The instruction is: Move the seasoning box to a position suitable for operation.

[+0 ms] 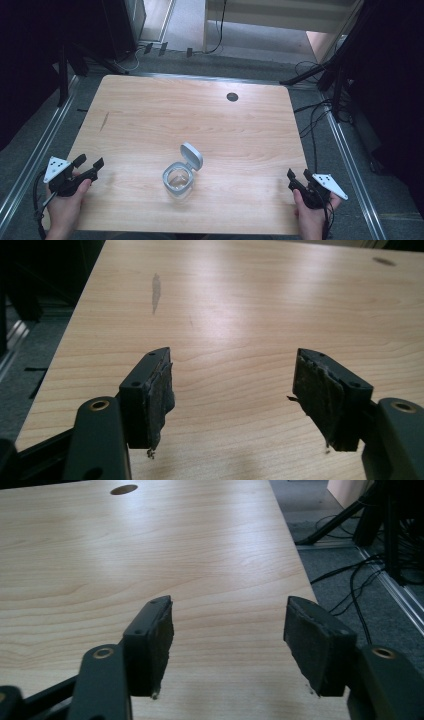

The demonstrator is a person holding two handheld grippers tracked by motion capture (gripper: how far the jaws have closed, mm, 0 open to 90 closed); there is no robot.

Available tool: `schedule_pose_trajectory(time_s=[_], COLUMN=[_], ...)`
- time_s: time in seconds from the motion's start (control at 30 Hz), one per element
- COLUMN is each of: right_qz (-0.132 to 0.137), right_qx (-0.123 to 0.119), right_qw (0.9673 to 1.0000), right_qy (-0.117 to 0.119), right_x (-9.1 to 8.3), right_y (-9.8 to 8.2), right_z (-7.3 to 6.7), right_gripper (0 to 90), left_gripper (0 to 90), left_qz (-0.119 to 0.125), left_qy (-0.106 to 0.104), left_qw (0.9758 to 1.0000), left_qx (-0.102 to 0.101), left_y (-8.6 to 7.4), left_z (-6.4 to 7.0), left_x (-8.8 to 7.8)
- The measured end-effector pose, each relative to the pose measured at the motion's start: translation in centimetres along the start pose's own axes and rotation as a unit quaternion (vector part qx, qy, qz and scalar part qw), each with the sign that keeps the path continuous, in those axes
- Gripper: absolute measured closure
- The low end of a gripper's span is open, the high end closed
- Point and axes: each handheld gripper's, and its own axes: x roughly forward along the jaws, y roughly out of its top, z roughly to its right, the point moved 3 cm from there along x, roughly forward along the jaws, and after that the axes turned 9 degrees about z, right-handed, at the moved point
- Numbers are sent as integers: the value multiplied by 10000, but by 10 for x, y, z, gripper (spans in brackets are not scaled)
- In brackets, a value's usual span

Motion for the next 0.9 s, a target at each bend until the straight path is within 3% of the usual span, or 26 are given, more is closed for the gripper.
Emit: schedule_pose_trajectory(time_s=[0.07, 0.1, 0.13, 0.2, 0.23, 0.27, 0.3, 0.37, 0.53, 0.67, 0.77, 0.8, 0.83, 0.9], right_qz=[60, 72, 99, 177, 224, 262, 267, 246, 160, 29, -42, -42, -88, -146], right_qx=[-66, 14, 16, -86, -137, -216, -290, -229, -348, -302, -242, -242, -224, -192], right_qw=[10000, 10000, 9999, 9997, 9994, 9989, 9985, 9974, 9899, 9833, 9767, 9767, 9725, 9695], right_qy=[11, 67, 88, 173, 245, 310, 391, 644, 1362, 1796, 2131, 2131, 2318, 2439], right_x=[-1, -3, -4, -6, -7, -8, -8, -9, -15, -19, -24, -24, -26, -26], right_y=[1, 2, 2, 6, 8, 10, 12, 14, 15, 11, 9, 9, 7, 5], right_z=[-3, -6, -9, -21, -30, -38, -50, -68, -122, -157, -179, -179, -194, -205], right_gripper=[437, 457, 469, 502, 516, 531, 545, 567, 672, 741, 803, 803, 842, 862], left_gripper=[383, 447, 478, 557, 589, 619, 658, 684, 762, 801, 831, 842, 859, 880], left_qz=[-35, -51, -41, -23, -18, -18, -24, -28, -71, -143, -172, -172, -202, -245], left_qy=[81, 97, 6, -333, -496, -496, -796, -1009, -1473, -1789, -1974, -1974, -2052, -2131], left_qw=[9998, 9997, 9999, 9994, 9987, 9987, 9968, 9948, 9891, 9837, 9802, 9802, 9785, 9766], left_qx=[175, 196, 95, -135, -148, -148, -88, -119, 2, -64, 31, 31, 87, 130], left_y=[1, 1, 2, 6, 7, 7, 11, 14, 23, 25, 28, 28, 29, 28], left_z=[4, 6, 9, 17, 24, 24, 39, 55, 95, 119, 134, 134, 141, 147], left_x=[1, 1, 1, 2, 3, 3, 7, 10, 17, 20, 20, 20, 20, 21])
